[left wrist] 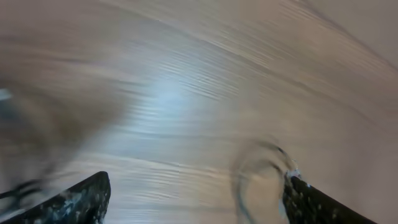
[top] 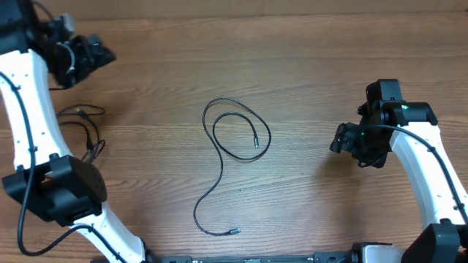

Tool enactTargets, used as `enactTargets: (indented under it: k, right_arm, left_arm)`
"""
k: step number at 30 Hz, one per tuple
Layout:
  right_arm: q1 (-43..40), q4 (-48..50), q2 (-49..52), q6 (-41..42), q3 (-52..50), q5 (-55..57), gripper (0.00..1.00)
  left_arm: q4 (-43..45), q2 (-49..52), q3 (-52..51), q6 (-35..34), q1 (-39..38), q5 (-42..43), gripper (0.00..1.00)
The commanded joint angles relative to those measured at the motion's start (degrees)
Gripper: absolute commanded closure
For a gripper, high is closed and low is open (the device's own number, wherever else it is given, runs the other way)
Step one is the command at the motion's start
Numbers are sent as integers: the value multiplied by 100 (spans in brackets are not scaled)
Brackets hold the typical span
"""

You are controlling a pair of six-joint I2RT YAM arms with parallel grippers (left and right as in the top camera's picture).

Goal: Untangle cables

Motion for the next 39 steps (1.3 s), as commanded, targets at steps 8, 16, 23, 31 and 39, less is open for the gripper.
enactTargets:
  k: [8, 16, 23, 31, 39]
  right_arm:
    - [-17, 22, -2, 2, -33, -4, 27]
    - [-17, 20, -2, 2, -33, -4, 27]
    - [-17, 11, -2, 0, -33, -4, 27]
    - [-17, -9, -2, -17, -33, -4, 27]
    - [-17, -22, -2, -17, -33, -2, 27]
  left_arm:
    - [-570, 94, 11, 1458, -1991, -37, 11]
    - [-350, 369, -26, 1453, -3423, -2326, 8]
    - [-109, 1141, -26, 2140, -4009, -2627, 11]
    - [275, 2124, -26, 2131, -4061, -2979, 18]
    - [614, 2485, -28, 1510, -4026, -2981, 23]
